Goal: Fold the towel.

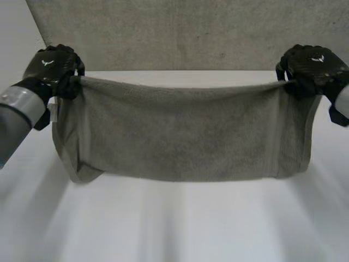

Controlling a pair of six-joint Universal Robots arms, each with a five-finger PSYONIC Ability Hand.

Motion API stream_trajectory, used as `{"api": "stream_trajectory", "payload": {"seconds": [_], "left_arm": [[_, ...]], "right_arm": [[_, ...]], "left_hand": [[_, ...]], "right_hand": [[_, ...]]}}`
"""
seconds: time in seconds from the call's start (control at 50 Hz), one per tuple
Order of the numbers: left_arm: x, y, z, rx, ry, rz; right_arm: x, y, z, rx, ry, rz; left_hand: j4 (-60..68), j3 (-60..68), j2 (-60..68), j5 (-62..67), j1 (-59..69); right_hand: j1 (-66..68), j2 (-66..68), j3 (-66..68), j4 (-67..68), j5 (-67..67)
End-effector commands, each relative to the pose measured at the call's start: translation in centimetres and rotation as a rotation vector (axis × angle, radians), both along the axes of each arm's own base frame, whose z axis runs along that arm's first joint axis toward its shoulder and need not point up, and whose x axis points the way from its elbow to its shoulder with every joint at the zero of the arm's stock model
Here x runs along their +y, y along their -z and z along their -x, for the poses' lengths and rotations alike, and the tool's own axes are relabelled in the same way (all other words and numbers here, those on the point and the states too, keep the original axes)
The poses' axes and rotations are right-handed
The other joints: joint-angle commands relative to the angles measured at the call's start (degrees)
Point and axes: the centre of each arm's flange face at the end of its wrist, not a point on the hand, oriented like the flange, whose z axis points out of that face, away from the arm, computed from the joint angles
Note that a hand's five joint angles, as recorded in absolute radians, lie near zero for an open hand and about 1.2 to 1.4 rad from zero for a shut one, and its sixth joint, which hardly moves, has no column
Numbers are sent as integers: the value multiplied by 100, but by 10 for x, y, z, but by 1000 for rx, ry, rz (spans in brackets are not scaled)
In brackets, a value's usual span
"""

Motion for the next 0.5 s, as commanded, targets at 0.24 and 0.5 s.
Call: {"api": "stream_trajectory", "payload": {"seconds": [0.24, 0.5], "left_arm": [[-24, -149, 20, 159, 32, 595], [-28, -75, 14, 97, 111, 438]], "right_arm": [[-39, -133, -10, -249, 57, 483], [-14, -59, -3, -140, 15, 269]], "left_hand": [[-336, -294, 345, 395, 579], [-336, -294, 345, 395, 579]], "right_hand": [[398, 390, -247, -437, 345], [398, 390, -247, -437, 345]]}}
